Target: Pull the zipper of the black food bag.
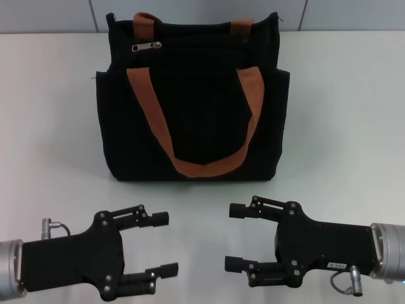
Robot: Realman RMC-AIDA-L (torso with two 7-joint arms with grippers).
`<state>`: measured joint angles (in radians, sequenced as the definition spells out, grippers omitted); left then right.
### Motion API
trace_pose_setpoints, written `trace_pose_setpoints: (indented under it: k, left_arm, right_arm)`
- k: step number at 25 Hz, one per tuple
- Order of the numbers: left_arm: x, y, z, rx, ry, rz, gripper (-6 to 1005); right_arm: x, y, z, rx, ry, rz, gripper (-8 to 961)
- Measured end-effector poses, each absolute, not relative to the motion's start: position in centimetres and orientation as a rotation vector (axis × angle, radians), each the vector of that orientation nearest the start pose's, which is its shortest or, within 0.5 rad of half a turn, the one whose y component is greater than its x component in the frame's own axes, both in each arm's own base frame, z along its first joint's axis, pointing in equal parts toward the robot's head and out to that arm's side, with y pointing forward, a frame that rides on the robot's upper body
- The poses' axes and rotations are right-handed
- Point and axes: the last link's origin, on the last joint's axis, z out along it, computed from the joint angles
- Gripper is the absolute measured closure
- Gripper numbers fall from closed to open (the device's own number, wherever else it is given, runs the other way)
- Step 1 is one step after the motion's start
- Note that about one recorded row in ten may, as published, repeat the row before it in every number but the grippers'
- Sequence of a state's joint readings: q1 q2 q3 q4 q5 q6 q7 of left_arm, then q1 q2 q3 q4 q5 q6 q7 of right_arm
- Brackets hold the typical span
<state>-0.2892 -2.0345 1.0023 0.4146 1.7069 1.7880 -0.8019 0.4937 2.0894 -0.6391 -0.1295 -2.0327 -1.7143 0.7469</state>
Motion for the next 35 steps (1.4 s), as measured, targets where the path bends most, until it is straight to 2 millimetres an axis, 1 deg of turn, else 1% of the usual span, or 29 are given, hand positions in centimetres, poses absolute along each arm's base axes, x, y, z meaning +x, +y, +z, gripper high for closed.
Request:
trace_pose_setpoints:
  k: [16, 17, 18, 20, 21, 22, 23, 24, 25, 27, 28, 31, 32, 33, 35]
  left_arm:
    - [-29.3, 21.5, -3.1, -2.792, -0.229, -1.022, 280]
    - [-29.3, 21.9, -2.8, -2.73, -0.241, -1.041, 282]
    - [-29.3, 21.9, -2.8, -2.73, -0.241, -1.041, 283]
    - [-29.4, 22.5, -2.2, -2.638, -0.263, -1.061, 286]
    - [-29.6, 22.8, -1.8, -2.591, -0.273, -1.068, 287]
    - [-30.2, 23.2, -0.4, -2.436, -0.322, -1.108, 289]
    - [-30.2, 23.2, -0.4, -2.436, -0.322, -1.108, 290]
    - [-30.8, 23.4, 0.6, -2.318, -0.357, -1.134, 291]
    - [-30.8, 23.4, 0.6, -2.318, -0.357, -1.134, 293]
    - [-31.8, 24.1, 2.0, -2.174, -0.402, -1.12, 295]
    - [-31.8, 24.1, 2.0, -2.174, -0.402, -1.12, 297]
    - [-32.6, 26.0, 2.7, -2.083, -0.506, -1.088, 301]
    - [-32.6, 27.8, 2.7, -2.061, -0.584, -1.065, 302]
    - [-32.6, 27.8, 2.7, -2.061, -0.584, -1.065, 303]
    - [-32.4, 29.2, 2.6, -2.06, -0.609, -1.037, 306]
  right_arm:
    - [26.2, 23.0, -7.7, -2.838, 0.359, 1.118, 138]
    - [26.3, 23.0, -7.8, -2.836, 0.365, 1.116, 138]
    - [26.3, 23.0, -7.8, -2.836, 0.365, 1.116, 139]
    - [26.3, 23.0, -7.8, -2.835, 0.372, 1.114, 141]
    - [26.3, 23.0, -7.9, -2.835, 0.373, 1.113, 141]
    - [26.3, 22.9, -7.9, -2.835, 0.376, 1.114, 142]
    - [26.3, 22.9, -7.9, -2.835, 0.376, 1.114, 143]
    - [26.3, 22.9, -7.9, -2.833, 0.378, 1.115, 144]
    - [26.3, 22.9, -7.9, -2.832, 0.38, 1.116, 145]
    - [26.3, 22.9, -7.9, -2.828, 0.384, 1.116, 146]
    - [26.3, 22.9, -7.9, -2.828, 0.384, 1.116, 147]
    - [26.4, 22.9, -7.9, -2.828, 0.386, 1.113, 149]
    - [26.4, 22.9, -8.0, -2.827, 0.389, 1.107, 150]
    - [26.4, 22.9, -8.0, -2.827, 0.389, 1.107, 151]
    - [26.4, 22.9, -8.1, -2.827, 0.394, 1.1, 152]
